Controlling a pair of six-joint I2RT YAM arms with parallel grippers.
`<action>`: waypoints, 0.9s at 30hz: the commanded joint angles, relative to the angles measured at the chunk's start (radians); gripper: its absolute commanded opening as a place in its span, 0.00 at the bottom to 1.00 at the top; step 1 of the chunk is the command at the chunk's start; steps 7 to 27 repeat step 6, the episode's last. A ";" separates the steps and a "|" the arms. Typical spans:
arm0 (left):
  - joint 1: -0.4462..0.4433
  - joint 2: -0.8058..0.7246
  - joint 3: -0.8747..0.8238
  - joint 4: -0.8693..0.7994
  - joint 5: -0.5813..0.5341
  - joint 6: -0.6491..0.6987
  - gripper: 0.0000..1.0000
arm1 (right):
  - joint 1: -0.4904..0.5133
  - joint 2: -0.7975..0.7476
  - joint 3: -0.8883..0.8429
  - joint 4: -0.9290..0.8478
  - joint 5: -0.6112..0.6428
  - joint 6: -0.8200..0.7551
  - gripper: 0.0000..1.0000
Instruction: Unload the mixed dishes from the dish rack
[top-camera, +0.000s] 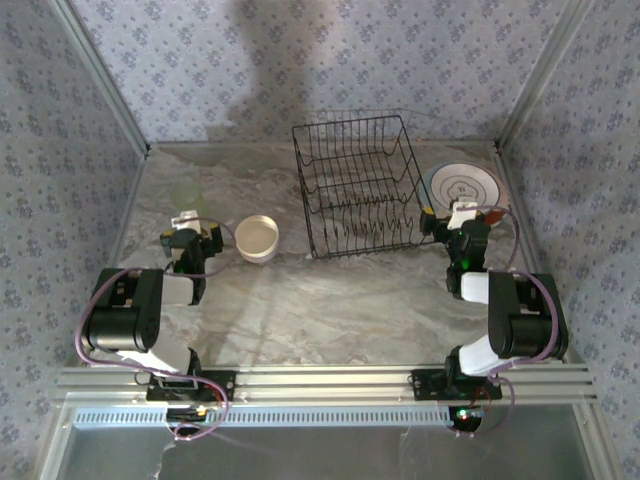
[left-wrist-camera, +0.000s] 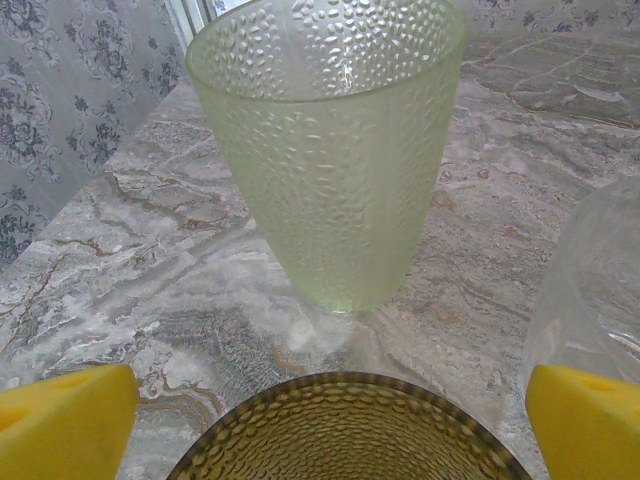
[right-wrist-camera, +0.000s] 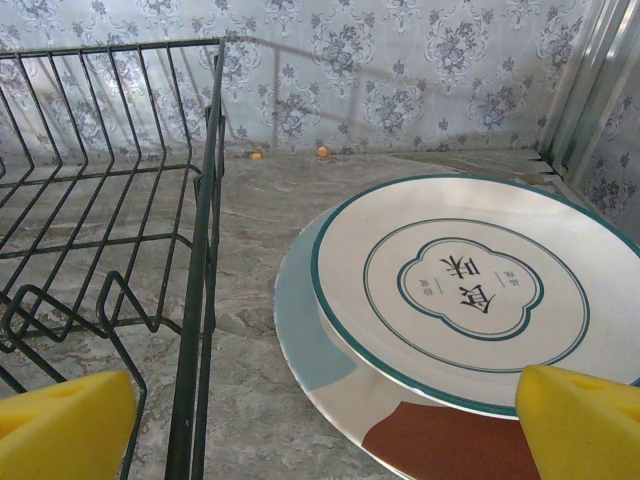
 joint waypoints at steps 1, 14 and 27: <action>0.008 -0.003 0.013 0.010 0.016 -0.003 0.99 | 0.007 0.035 -0.013 -0.141 0.008 -0.031 1.00; 0.008 -0.003 0.013 0.010 0.015 -0.003 0.99 | 0.000 0.034 -0.015 -0.137 -0.004 -0.027 1.00; 0.008 -0.003 0.013 0.010 0.015 -0.003 0.99 | 0.000 0.034 -0.015 -0.137 -0.004 -0.027 1.00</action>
